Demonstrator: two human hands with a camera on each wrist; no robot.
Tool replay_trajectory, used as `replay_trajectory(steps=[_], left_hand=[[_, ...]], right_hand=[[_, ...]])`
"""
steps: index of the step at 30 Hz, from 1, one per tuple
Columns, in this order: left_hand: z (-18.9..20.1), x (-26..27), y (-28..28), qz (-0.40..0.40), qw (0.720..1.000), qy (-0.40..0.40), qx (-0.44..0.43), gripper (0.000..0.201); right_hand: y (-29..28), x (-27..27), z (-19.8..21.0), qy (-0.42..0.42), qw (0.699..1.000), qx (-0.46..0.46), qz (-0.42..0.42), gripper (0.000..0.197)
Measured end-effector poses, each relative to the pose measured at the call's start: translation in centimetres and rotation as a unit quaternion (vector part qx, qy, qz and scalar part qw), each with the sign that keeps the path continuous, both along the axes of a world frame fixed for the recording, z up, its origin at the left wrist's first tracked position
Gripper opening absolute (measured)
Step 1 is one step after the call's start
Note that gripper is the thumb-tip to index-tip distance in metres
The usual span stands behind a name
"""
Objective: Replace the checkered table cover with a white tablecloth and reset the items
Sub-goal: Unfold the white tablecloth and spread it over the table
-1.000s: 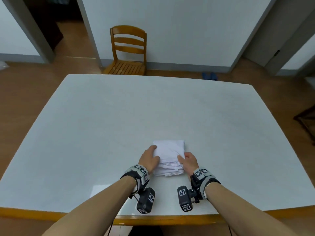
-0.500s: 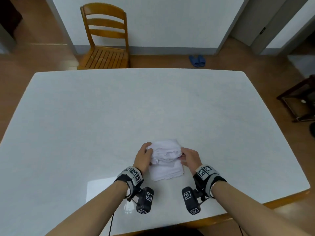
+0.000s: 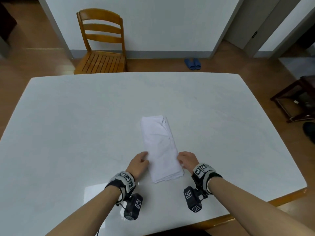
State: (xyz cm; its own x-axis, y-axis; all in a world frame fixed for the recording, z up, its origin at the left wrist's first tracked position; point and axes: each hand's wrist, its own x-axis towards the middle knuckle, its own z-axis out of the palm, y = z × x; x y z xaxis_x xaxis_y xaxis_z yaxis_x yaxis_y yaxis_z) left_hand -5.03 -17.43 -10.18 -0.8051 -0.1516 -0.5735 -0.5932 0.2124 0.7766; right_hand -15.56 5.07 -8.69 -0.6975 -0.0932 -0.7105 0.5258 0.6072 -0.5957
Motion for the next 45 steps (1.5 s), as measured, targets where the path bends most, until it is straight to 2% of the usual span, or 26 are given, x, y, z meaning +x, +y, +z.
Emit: replay_trajectory(steps=[1, 3, 4, 7, 11, 14, 16, 20, 23, 24, 26, 29, 31, 33, 36, 39, 42, 45], left_hand=[[-0.8, 0.8, 0.2, -0.01, 1.0, -0.012, 0.007, 0.057], [-1.6, 2.2, 0.7, -0.012, 0.999, -0.027, 0.026, 0.059], [-1.5, 2.7, 0.8, -0.009, 0.999, -0.026, 0.03, 0.055], [-1.5, 3.4, 0.6, -0.002, 0.999, -0.018, 0.032, 0.05], [-1.4, 3.5, -0.2, -0.001, 0.999, -0.017, 0.029, 0.047], [-1.1, 3.5, -0.5, 0.004, 0.999, -0.015, 0.045, 0.044], [-1.1, 3.6, -0.8, 0.029, 0.997, -0.011, 0.067, 0.047], [0.0, 3.3, -2.0, 0.112, 0.99, 0.014, 0.081, 0.026], [1.2, 3.4, -3.3, 0.174, 0.982, 0.016, 0.069, 0.021], [1.5, 3.5, -3.7, 0.185, 0.981, 0.017, 0.063, 0.021], [2.0, 4.0, -4.5, 0.195, 0.98, 0.017, 0.044, 0.019], [2.0, 5.3, -5.0, 0.23, 0.973, 0.019, 0.021, 0.014], [1.6, 6.2, -4.8, 0.25, 0.968, 0.011, -0.006, 0.017], [1.5, 7.2, -4.1, 0.268, 0.963, -0.008, -0.036, 0.025], [1.7, 8.6, -2.6, 0.277, 0.955, -0.039, -0.094, 0.041], [2.6, 9.7, -0.6, 0.285, 0.95, -0.043, -0.122, 0.044], [3.1, 10.5, 1.2, 0.254, 0.953, -0.032, -0.159, 0.042], [3.1, 10.5, 2.3, 0.172, 0.962, -0.019, -0.209, 0.039]], right_hand=[[-0.1, 0.2, -0.7, 0.005, 1.0, 0.002, 0.001, 0.008], [-0.8, 0.8, -1.1, 0.018, 1.0, 0.016, 0.004, 0.03], [-1.2, 0.9, -1.1, 0.032, 0.999, 0.03, 0.017, 0.032], [-2.3, 1.5, -1.0, 0.068, 0.992, 0.077, 0.079, 0.03], [-3.3, 1.9, -1.5, 0.072, 0.991, 0.076, 0.085, 0.032], [-4.3, 2.2, -1.2, 0.096, 0.989, 0.036, 0.11, 0.026], [-5.3, 2.5, -0.6, 0.112, 0.99, -0.006, 0.091, 0.014], [-7.5, 3.1, 0.5, 0.086, 0.987, -0.136, 0.019, 0.023], [-9.4, 3.8, 1.4, 0.075, 0.979, -0.181, 0.062, 0.008], [-9.9, 4.1, 1.4, 0.068, 0.976, -0.189, 0.083, 0.018], [-10.7, 4.7, 1.6, 0.03, 0.973, -0.203, 0.111, 0.025], [-10.5, 5.1, 1.6, -0.048, 0.964, -0.237, 0.111, 0.015], [-9.4, 5.0, 1.5, -0.064, 0.967, -0.225, 0.099, 0.015], [-7.8, 4.6, 0.7, -0.025, 0.977, -0.199, 0.076, 0.016], [-4.6, 3.4, -1.2, 0.129, 0.985, -0.095, 0.072, 0.025], [-2.2, 1.8, -3.3, 0.233, 0.969, 0.018, 0.083, 0.036], [-1.8, 1.3, -4.8, 0.205, 0.974, 0.04, 0.086, 0.052], [-2.0, 1.7, -5.8, 0.194, 0.977, 0.028, 0.082, 0.06]])
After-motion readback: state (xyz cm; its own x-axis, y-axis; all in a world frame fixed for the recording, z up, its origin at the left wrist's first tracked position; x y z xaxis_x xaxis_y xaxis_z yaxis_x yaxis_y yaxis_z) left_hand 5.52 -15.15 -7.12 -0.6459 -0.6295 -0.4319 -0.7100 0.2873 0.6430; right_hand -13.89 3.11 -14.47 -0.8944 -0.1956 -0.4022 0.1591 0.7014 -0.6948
